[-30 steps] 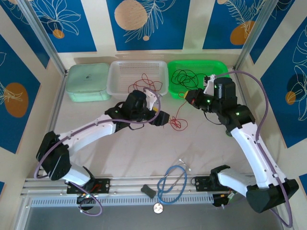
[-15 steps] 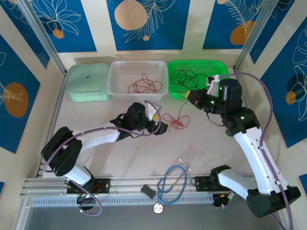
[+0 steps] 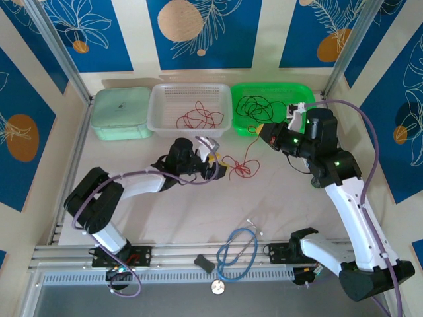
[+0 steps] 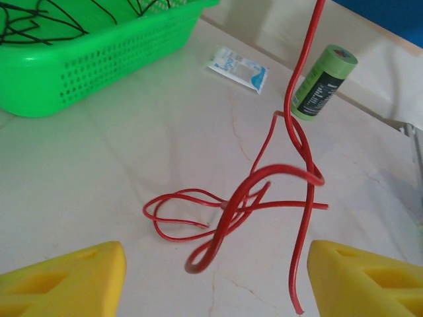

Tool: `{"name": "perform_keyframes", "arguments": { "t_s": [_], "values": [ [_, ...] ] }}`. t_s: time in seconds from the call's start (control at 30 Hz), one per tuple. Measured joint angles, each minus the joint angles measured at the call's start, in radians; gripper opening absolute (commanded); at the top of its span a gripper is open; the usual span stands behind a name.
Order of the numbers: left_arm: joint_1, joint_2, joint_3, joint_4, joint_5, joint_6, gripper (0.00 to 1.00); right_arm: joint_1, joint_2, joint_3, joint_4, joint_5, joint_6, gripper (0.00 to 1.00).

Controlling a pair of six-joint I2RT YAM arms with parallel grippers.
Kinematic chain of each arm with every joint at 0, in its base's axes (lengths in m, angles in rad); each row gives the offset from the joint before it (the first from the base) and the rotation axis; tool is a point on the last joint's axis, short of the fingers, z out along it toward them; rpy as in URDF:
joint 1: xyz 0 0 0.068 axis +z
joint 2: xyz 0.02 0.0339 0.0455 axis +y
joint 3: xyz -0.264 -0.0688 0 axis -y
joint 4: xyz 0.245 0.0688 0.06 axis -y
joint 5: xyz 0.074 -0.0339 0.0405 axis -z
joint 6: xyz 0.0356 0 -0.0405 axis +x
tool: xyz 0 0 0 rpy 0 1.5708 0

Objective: Untangle the cables
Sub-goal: Untie the cable from multiple cables.

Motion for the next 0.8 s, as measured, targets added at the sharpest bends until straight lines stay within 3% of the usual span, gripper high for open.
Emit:
{"name": "perform_keyframes", "arguments": {
  "t_s": [0.07, 0.17, 0.2, 0.4, 0.6, 0.73, 0.8],
  "values": [
    [0.000, 0.003, 0.000, 0.010, 0.011, 0.000, 0.63, 0.000, 0.000, 0.011, 0.000, 0.000, 0.003, 0.00],
    [0.000, 0.008, 0.002, 0.017, 0.015, -0.007, 0.38, -0.001, 0.000, 0.026, -0.001, 0.000, 0.007, 0.00],
    [0.000, 0.017, 0.006, 0.016, 0.016, -0.008, 0.37, -0.001, 0.000, 0.030, -0.001, 0.000, 0.007, 0.00],
    [0.000, 0.088, 0.042, 0.038, 0.014, -0.026, 0.38, -0.001, 0.000, 0.054, -0.008, -0.004, 0.007, 0.00],
    [0.000, 0.093, 0.053, 0.065, 0.000, -0.044, 0.55, -0.001, -0.008, 0.058, -0.034, -0.003, 0.007, 0.00],
    [0.000, 0.090, 0.052, 0.068, -0.013, -0.041, 0.54, -0.002, -0.016, 0.059, -0.045, -0.003, 0.007, 0.00],
    [0.000, 0.084, 0.052, 0.068, -0.019, -0.039, 0.45, -0.004, -0.019, 0.059, -0.049, -0.004, 0.007, 0.00]
  ]
}}
